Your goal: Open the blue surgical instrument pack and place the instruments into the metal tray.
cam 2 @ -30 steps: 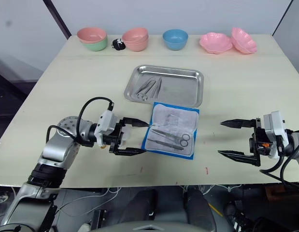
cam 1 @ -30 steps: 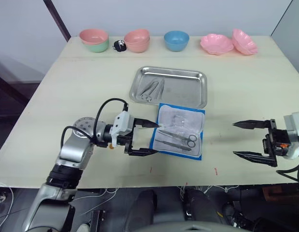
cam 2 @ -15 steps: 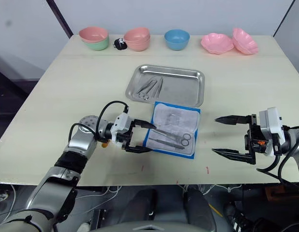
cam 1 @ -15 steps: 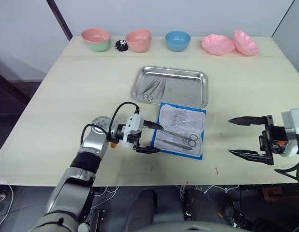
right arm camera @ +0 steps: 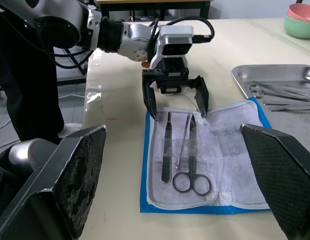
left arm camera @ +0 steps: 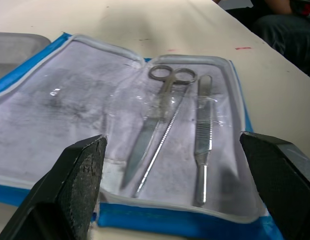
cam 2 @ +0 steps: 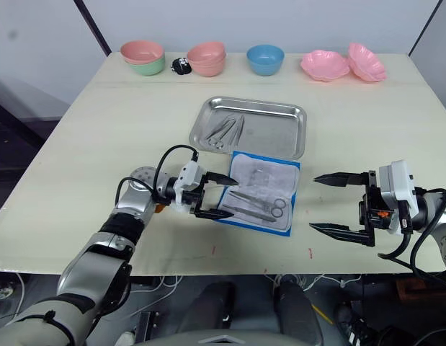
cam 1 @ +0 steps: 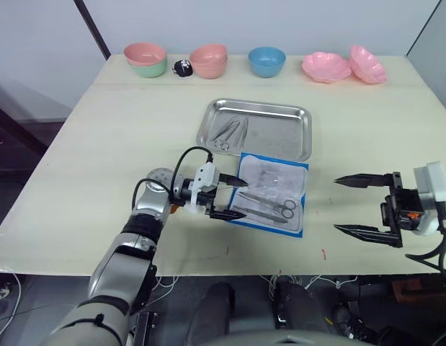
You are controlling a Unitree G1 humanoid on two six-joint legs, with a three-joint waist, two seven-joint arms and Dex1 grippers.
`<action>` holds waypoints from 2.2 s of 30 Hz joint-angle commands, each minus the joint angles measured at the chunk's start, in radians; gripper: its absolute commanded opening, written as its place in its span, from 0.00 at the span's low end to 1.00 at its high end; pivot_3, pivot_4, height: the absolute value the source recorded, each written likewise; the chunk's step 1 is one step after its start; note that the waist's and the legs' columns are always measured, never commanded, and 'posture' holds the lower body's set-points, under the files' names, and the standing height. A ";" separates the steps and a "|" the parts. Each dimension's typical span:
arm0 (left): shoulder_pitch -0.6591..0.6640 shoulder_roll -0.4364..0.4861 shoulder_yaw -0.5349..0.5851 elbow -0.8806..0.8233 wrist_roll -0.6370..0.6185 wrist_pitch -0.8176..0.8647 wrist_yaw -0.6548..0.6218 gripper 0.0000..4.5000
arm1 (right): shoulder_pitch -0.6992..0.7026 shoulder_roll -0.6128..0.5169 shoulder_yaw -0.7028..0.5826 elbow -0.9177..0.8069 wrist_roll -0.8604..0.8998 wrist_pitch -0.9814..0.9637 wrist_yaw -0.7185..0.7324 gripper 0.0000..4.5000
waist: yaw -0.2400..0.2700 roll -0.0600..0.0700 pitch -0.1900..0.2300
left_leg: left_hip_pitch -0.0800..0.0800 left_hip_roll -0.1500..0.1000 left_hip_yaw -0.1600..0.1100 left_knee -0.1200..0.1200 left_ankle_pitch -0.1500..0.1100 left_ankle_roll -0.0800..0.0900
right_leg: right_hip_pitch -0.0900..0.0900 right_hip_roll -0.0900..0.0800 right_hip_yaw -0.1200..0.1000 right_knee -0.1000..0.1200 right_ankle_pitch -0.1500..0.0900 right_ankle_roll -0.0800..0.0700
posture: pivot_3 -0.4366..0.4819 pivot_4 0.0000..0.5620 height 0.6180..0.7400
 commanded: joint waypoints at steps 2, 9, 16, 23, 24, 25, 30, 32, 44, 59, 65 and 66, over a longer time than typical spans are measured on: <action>-0.041 -0.008 0.023 0.059 0.006 -0.039 -0.044 1.00 | 0.002 0.003 -0.009 -0.032 0.010 -0.013 -0.004 1.00 | 0.000 0.000 0.000 | 0.000 0.000 0.000 0.000 0.000 0.000 | 0.000 0.000 0.000 0.000 0.000 0.000 | 0.48 0.27 1.00; -0.068 -0.008 -0.027 0.173 0.099 -0.156 -0.050 1.00 | -0.002 0.007 -0.001 -0.034 0.009 -0.016 -0.006 1.00 | 0.000 0.000 0.000 | 0.000 -0.001 0.000 0.000 0.000 0.000 | 0.000 0.000 0.000 0.000 0.000 0.000 | 0.48 0.27 1.00; -0.076 -0.002 -0.082 0.242 0.102 -0.171 -0.058 1.00 | -0.006 0.002 -0.002 -0.020 0.002 -0.020 0.004 1.00 | -0.002 0.002 -0.002 | 0.000 -0.001 0.000 0.000 0.000 0.000 | 0.000 0.000 0.000 0.001 0.000 0.000 | 0.48 0.27 1.00; -0.067 0.000 -0.143 0.303 0.132 -0.217 -0.058 1.00 | -0.011 0.001 0.000 -0.022 0.000 -0.019 0.004 1.00 | -0.005 0.005 -0.009 | 0.003 0.000 0.000 0.000 0.000 0.000 | 0.002 0.001 0.001 0.001 0.000 0.000 | 0.48 0.27 1.00; -0.064 0.000 -0.158 0.304 0.125 -0.225 -0.058 1.00 | -0.012 0.001 -0.001 -0.023 0.000 -0.018 0.004 1.00 | -0.005 0.005 -0.010 | 0.003 0.000 0.001 0.000 0.000 0.000 | 0.002 0.001 0.001 0.001 0.000 0.001 | 0.48 0.27 1.00; -0.062 -0.002 -0.166 0.310 0.122 -0.231 -0.058 1.00 | -0.013 0.000 0.000 -0.021 -0.003 -0.020 0.005 1.00 | -0.005 0.005 -0.011 | 0.003 0.000 0.001 0.000 0.000 0.000 | 0.002 0.001 0.001 0.001 0.000 0.001 | 0.48 0.27 1.00; -0.056 0.005 -0.231 0.314 0.086 -0.239 -0.058 1.00 | -0.014 -0.003 0.006 -0.022 -0.009 -0.021 0.007 1.00 | -0.005 0.008 -0.017 | 0.003 0.000 0.001 0.000 0.000 0.000 | 0.002 0.001 0.002 0.001 0.000 0.000 | 0.48 0.27 1.00; -0.054 0.011 -0.263 0.309 0.070 -0.233 -0.058 1.00 | -0.019 -0.004 0.011 -0.020 -0.010 -0.022 0.007 1.00 | -0.006 0.008 -0.018 | 0.003 0.000 0.001 0.000 0.000 0.000 | 0.002 0.001 0.002 0.001 0.000 0.000 | 0.48 0.27 1.00; 0.007 0.059 -0.367 0.167 -0.053 -0.138 -0.058 1.00 | -0.055 0.005 0.045 0.005 -0.022 -0.034 0.022 1.00 | -0.011 0.009 -0.019 | 0.004 0.000 0.003 0.000 0.000 0.001 | 0.002 0.001 0.004 0.001 0.000 0.000 | 0.48 0.27 1.00; 0.038 0.038 -0.246 0.118 -0.042 -0.066 -0.058 1.00 | -0.078 0.012 0.059 0.036 -0.032 -0.043 0.025 1.00 | -0.007 0.011 -0.021 | 0.005 0.000 0.003 0.000 0.000 0.001 | 0.003 0.001 0.005 0.001 0.000 0.000 | 0.48 0.27 1.00; 0.005 0.045 -0.240 0.117 -0.105 -0.035 -0.058 1.00 | -0.066 0.009 0.054 0.043 -0.042 -0.055 0.033 1.00 | -0.006 0.011 -0.021 | 0.004 0.000 0.003 0.000 0.000 0.001 | 0.003 0.001 0.004 0.001 -0.001 0.001 | 0.48 0.27 1.00; 0.001 0.048 -0.243 0.114 -0.114 -0.031 -0.058 1.00 | -0.066 0.009 0.054 0.044 -0.043 -0.056 0.033 1.00 | -0.006 0.011 -0.021 | 0.004 0.000 0.003 0.000 0.000 0.001 | 0.003 0.001 0.004 0.001 -0.001 0.001 | 0.48 0.27 1.00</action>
